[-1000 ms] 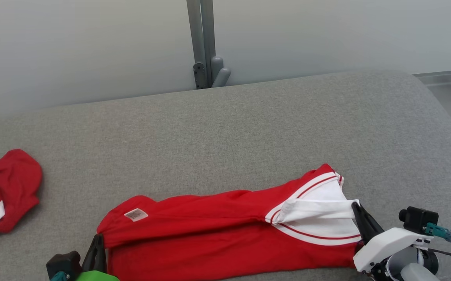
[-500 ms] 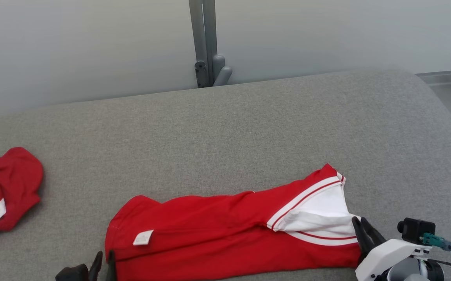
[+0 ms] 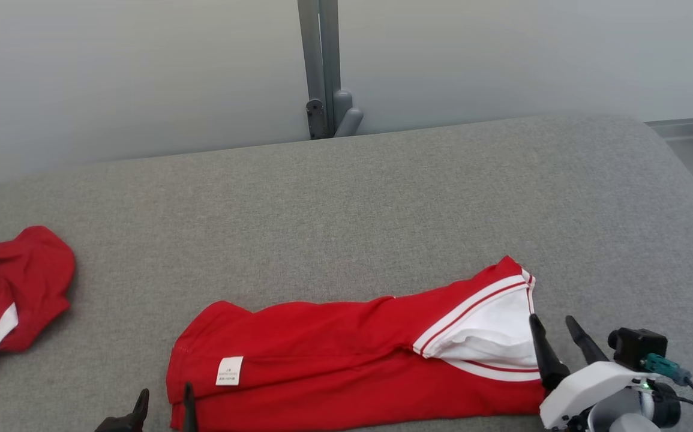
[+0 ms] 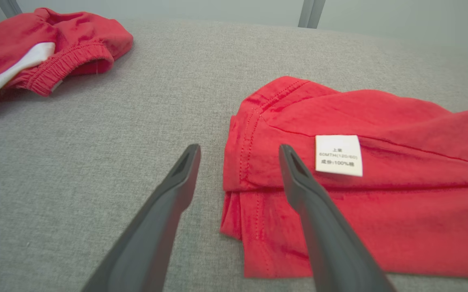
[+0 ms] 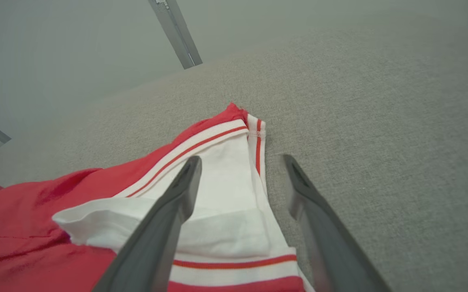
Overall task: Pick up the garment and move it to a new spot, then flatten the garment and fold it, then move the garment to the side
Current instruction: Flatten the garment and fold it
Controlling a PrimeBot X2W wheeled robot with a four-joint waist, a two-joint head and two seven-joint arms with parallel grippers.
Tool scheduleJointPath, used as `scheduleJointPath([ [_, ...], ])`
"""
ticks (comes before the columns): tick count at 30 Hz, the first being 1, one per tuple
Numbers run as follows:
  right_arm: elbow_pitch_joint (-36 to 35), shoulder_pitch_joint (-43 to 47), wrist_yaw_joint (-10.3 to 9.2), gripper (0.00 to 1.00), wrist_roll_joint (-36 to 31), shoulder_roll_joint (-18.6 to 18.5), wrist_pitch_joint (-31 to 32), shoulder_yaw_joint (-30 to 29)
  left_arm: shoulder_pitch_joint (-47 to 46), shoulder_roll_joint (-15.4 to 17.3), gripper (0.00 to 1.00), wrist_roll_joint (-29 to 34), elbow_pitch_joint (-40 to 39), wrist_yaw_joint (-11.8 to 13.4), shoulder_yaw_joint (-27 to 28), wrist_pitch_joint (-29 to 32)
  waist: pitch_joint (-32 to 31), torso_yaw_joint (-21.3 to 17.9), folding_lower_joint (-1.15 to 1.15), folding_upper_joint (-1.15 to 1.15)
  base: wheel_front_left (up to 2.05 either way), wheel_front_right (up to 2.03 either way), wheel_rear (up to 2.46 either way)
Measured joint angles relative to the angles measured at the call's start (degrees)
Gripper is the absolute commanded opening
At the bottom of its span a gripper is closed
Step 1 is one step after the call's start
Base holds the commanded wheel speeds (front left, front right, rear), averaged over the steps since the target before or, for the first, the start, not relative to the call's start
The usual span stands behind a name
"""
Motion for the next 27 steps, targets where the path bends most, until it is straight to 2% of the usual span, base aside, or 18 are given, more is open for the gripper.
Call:
scheduleJointPath([
  [5,-2.7,-0.3,0.00,1.00,-0.9,0.8,-0.2,4.0,0.4,0.0,1.00,0.1,-0.5,0.2,-0.7,0.0,-0.1,0.5,0.00,0.00,0.00,0.00,0.00],
  [9,-5.6,-0.2,0.00,1.00,-0.5,-0.4,0.4,10.3,0.5,0.0,1.00,0.0,-0.6,0.2,-1.0,0.0,-0.1,0.8,0.00,0.00,0.00,0.00,0.00],
  [16,-10.3,-0.1,0.00,1.00,1.0,-7.6,5.3,19.3,0.6,0.0,1.00,0.0,-0.8,0.3,-1.3,0.0,0.2,0.6,0.00,0.00,0.00,0.00,0.00],
  [21,-14.0,-2.4,0.00,1.00,3.1,-13.6,11.3,26.3,0.6,0.0,1.00,-0.2,-0.9,0.4,-2.2,0.0,0.7,0.7,0.00,0.00,0.00,0.00,0.00],
  [27,-16.4,-6.6,0.00,1.00,5.7,-19.5,16.6,31.2,0.5,0.0,1.00,-0.9,-0.4,0.4,-2.8,0.0,1.0,1.4,0.00,0.00,0.00,0.00,0.00],
])
